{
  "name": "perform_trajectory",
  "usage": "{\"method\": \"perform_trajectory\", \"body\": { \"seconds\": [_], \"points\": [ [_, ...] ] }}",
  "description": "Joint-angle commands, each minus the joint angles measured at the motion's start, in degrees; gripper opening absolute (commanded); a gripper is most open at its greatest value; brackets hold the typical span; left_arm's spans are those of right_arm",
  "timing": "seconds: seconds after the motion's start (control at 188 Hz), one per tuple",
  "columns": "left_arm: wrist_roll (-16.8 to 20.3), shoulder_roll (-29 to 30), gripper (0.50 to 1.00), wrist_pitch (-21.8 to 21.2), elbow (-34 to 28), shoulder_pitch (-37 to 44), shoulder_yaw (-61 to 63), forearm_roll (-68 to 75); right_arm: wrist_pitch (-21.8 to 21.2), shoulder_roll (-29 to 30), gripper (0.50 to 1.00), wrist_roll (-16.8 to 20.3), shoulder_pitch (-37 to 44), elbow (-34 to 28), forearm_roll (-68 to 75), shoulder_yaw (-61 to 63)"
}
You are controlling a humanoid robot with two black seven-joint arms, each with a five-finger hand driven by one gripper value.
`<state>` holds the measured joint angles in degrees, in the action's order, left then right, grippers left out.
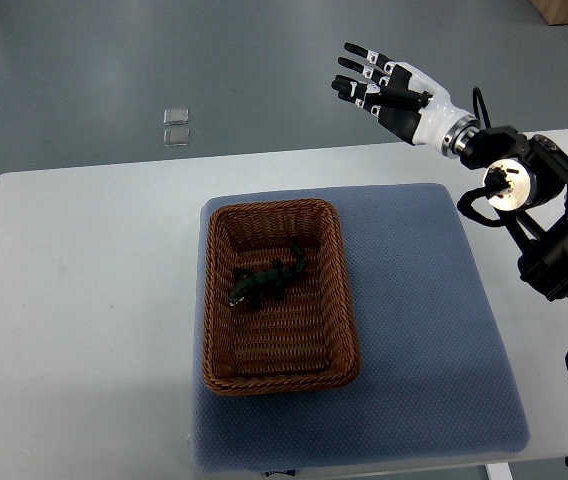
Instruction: Place crocodile in brown basket with right hand
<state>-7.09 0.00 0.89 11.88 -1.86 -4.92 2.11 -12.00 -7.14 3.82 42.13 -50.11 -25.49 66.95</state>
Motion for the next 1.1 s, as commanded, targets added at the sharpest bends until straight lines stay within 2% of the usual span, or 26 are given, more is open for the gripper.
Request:
{"method": "perform_trajectory", "body": {
  "seconds": [0.0,0.08,0.192,0.448,1.093],
  "points": [
    [-0.03,0.0,1.0,0.08,0.07,0.02,0.0,0.0,0.4,2.31,0.926,-3.64,-2.05,3.44,7.74,3.19],
    [-0.03,0.0,1.0,0.08,0.07,0.02,0.0,0.0,0.23,3.71,0.928,-6.89,-3.11,4.76,12.83,3.98],
    [-0.03,0.0,1.0,-0.01,-0.02,0.02,0.0,0.0,-0.04,5.03,0.93,-9.62,-4.43,5.37,17.23,5.12],
    [-0.03,0.0,1.0,-0.01,0.07,0.02,0.0,0.0,0.05,6.79,0.938,-9.97,-5.92,6.96,19.25,10.31],
    [-0.03,0.0,1.0,-0.01,0.07,0.02,-0.08,0.0,-0.3,5.82,0.938,-10.06,-6.18,7.75,19.34,10.39]
  ]
}}
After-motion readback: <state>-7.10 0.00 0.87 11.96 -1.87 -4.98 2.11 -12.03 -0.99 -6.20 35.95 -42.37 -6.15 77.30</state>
